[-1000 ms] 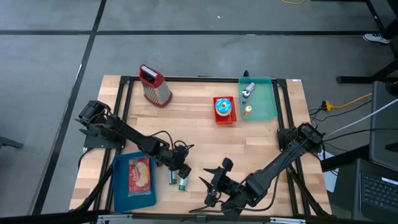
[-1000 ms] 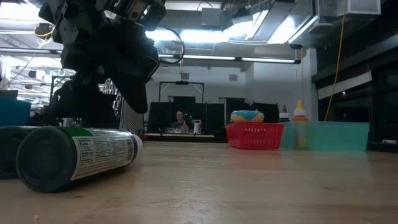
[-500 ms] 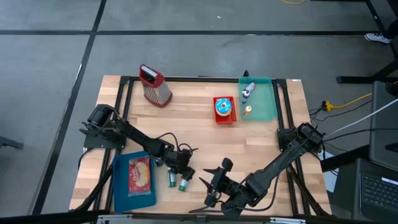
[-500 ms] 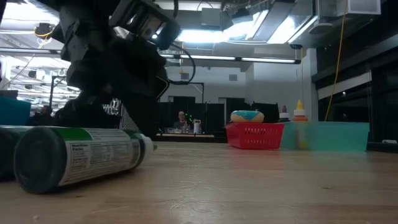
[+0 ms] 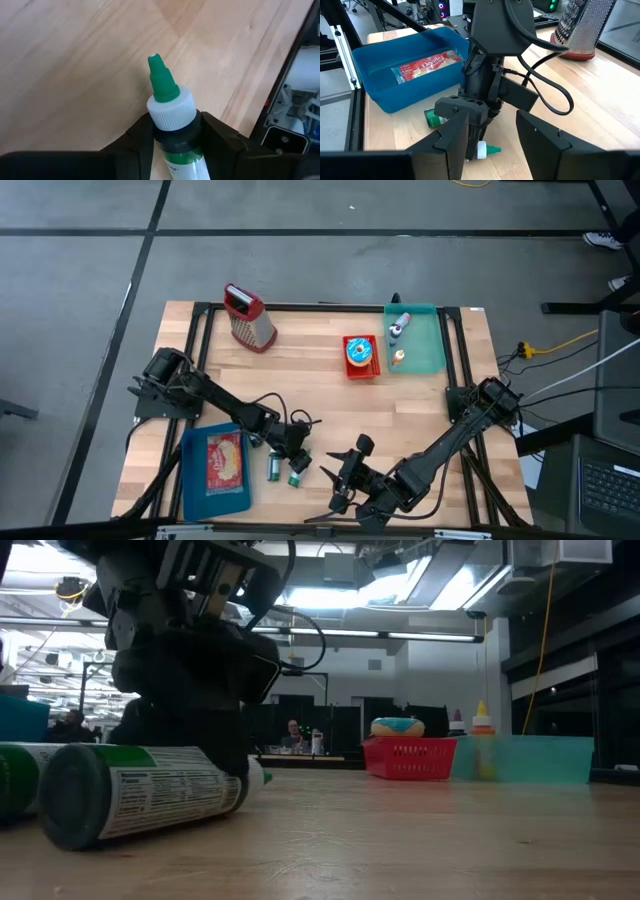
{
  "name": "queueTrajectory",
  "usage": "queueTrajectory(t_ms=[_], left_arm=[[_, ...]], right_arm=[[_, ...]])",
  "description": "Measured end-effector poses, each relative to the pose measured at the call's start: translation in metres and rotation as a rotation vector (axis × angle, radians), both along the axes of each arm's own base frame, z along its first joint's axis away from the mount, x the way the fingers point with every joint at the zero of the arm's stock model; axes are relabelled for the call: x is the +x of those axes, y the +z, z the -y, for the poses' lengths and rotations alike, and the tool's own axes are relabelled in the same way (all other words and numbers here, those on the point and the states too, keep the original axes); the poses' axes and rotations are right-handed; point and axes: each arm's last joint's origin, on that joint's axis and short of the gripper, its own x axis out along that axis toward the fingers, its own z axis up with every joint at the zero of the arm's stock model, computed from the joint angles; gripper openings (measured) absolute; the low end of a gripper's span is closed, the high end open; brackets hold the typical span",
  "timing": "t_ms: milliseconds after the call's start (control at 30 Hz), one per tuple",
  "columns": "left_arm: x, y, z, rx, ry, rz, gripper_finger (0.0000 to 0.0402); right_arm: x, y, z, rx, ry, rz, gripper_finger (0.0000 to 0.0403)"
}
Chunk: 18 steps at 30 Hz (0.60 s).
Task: Pick & Place Food Item
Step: Put the right green food coloring bottle into the green bin
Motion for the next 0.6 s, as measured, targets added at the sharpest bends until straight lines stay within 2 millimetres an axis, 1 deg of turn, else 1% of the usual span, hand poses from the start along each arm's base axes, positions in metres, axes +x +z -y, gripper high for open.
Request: queueTrajectory(t_ms=[133, 167, 233, 300, 400, 500, 600], left_arm=[[0.006, 0.007, 0.001, 0.019, -0.029, 0.118, 0.0123], [0.007, 0.009, 0.0, 0.045, -0.021, 0.149, 0.0123], [0.009, 0.02, -0.003, 0.119, -0.016, 0.234, 0.0123], [0.01, 0.037, -0.005, 0.181, -0.021, 0.333, 0.0123], [0.007, 0.063, -0.009, 0.31, -0.033, 0.456, 0.0123], [0.001, 0.094, -0.013, 0.443, -0.045, 0.593, 0.0123], [-0.008, 0.121, -0.018, 0.588, -0.043, 0.687, 0.0123]], right_arm=[[0.0, 0.0, 0.0, -0.001, -0.001, 0.002, 0.0169], [0.0, 0.0, 0.0, -0.005, -0.008, 0.008, 0.0169], [0.0, 0.001, 0.0, -0.022, -0.024, 0.025, 0.0169], [0.001, 0.003, 0.0, -0.044, -0.036, 0.049, 0.0169], [0.004, 0.007, -0.002, -0.068, -0.028, 0.075, 0.0169], [0.008, 0.011, -0.002, -0.088, -0.026, 0.1, 0.0169], [0.013, 0.014, 0.001, -0.095, -0.024, 0.108, 0.0169]])
